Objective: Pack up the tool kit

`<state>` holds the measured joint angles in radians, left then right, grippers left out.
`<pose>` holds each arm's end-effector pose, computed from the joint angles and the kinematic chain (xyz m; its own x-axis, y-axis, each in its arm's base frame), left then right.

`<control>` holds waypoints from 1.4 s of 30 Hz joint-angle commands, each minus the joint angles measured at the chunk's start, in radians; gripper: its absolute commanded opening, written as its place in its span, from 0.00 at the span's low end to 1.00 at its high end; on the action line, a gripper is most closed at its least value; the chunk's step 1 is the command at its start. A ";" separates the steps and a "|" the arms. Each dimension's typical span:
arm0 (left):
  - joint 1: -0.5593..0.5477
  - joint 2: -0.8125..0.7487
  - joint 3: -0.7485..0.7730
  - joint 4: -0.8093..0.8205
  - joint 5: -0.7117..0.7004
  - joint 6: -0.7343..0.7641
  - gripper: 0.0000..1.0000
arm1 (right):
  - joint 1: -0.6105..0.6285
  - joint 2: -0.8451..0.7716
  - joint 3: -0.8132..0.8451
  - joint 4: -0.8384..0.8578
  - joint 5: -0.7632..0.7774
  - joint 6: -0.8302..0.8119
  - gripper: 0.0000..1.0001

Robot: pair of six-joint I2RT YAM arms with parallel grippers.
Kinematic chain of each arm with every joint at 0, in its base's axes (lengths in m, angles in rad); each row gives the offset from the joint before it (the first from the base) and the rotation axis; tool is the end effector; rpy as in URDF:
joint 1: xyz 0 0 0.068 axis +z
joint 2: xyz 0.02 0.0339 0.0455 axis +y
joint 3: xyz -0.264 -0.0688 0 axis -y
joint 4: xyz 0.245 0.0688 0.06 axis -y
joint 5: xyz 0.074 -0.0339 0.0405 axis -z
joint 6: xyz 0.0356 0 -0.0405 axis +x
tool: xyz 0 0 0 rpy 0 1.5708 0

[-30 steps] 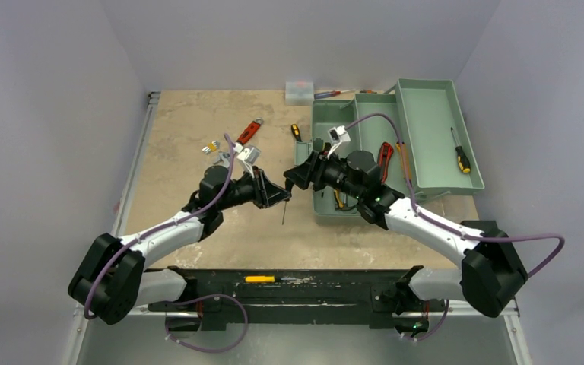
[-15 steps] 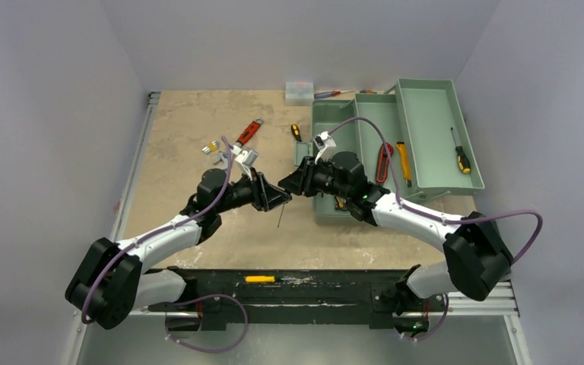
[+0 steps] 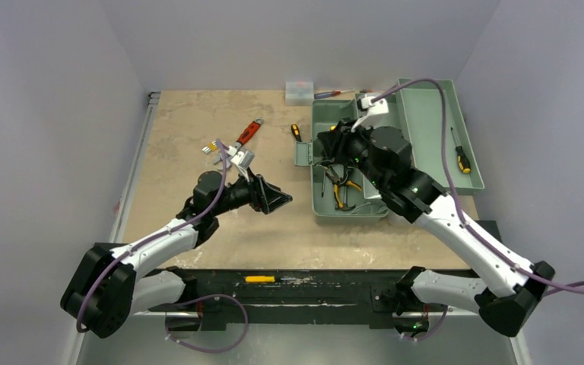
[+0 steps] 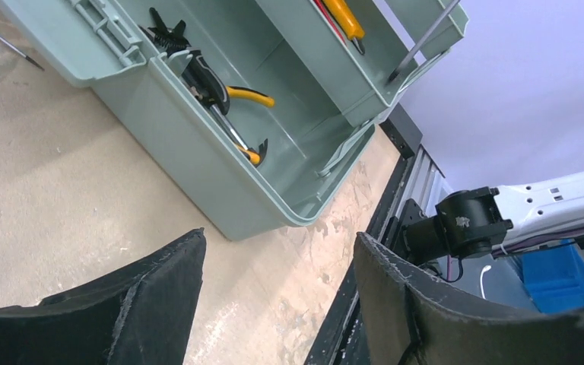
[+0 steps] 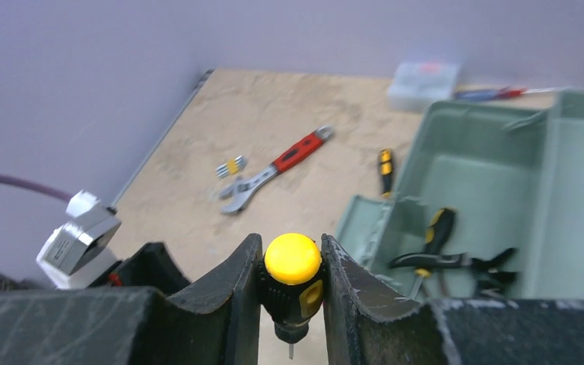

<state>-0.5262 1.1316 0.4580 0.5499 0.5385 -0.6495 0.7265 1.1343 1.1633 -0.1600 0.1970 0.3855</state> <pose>0.1987 -0.1365 0.2336 -0.6119 -0.2450 -0.7520 0.6293 0.4251 -0.6506 0.1986 0.1672 0.4056 -0.2809 0.2437 -0.9283 -0.4325 0.8313 0.3491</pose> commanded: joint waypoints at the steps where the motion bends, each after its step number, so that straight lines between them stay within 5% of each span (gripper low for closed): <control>1: -0.005 0.021 0.027 0.016 0.000 0.024 0.69 | -0.001 -0.083 0.066 -0.091 0.283 -0.176 0.02; 11: -0.006 0.061 0.039 0.051 0.045 0.020 0.65 | -0.001 -0.118 0.095 0.023 0.701 -0.484 0.02; 19: -0.008 0.082 0.050 0.062 0.072 0.022 0.61 | -0.073 0.093 0.175 0.227 1.038 -0.809 0.07; 28: -0.009 0.087 0.060 0.041 0.067 0.040 0.60 | -0.237 0.222 0.342 0.010 1.033 -0.736 0.10; 42: -0.012 0.096 0.091 -0.041 0.034 0.074 0.59 | -0.443 0.318 0.381 -0.426 0.772 -0.468 0.14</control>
<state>-0.5316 1.2335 0.5072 0.5114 0.5869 -0.6186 0.3325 1.4162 1.5082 -0.4225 1.0782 -0.1993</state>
